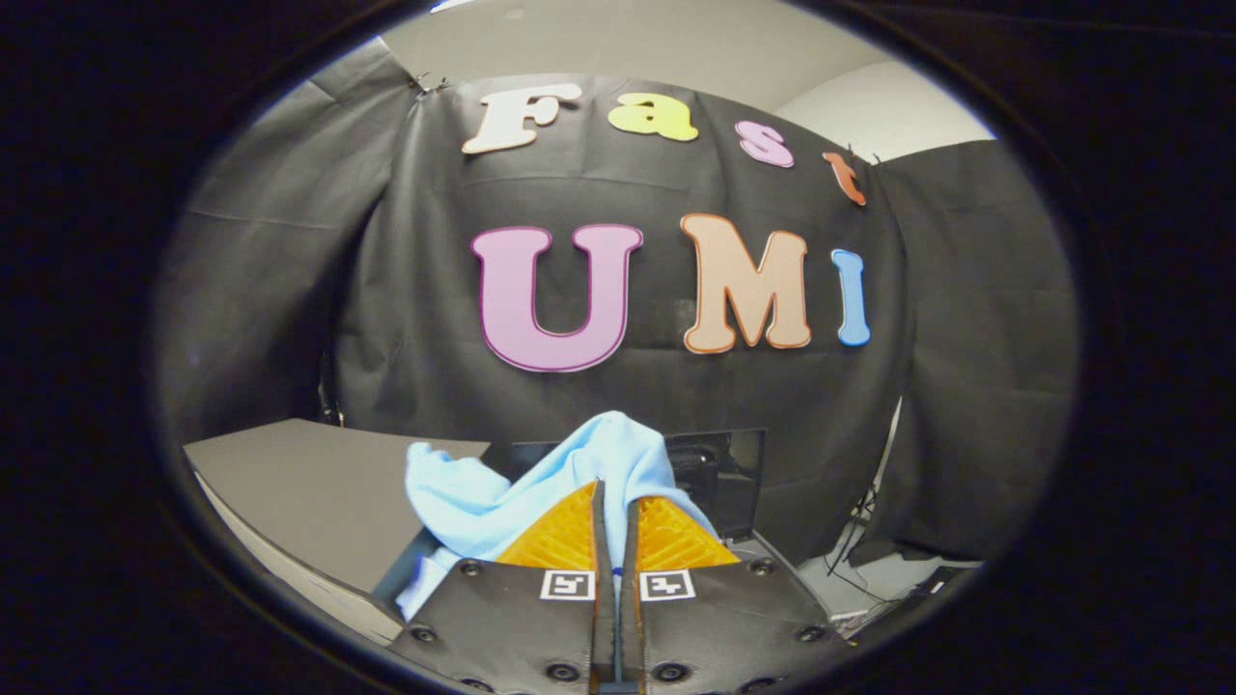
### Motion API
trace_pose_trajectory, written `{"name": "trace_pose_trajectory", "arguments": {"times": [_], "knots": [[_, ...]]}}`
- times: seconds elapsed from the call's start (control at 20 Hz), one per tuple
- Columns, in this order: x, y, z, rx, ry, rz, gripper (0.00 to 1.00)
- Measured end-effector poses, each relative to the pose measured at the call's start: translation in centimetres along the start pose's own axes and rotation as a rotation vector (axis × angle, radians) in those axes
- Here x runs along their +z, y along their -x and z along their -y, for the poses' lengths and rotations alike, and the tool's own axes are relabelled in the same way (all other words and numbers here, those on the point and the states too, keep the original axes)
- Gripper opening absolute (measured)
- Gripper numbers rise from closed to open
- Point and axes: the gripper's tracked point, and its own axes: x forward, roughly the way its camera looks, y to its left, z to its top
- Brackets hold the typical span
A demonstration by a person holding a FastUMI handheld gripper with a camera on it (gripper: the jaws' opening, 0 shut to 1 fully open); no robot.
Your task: Put the clothes into the washing machine and then close the washing machine lid.
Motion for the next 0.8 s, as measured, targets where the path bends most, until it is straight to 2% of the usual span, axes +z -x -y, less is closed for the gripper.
{"name": "trace_pose_trajectory", "arguments": {"times": [0.35,0.55,0.8], "knots": [[-9.6,-3.8,3.6,-0.072,0.028,-0.156,0.03],[-14.5,-6.2,3.7,-0.059,-0.001,-0.233,0.03],[-19.2,-8.7,2.3,0.007,0.007,-0.335,0.03]]}}
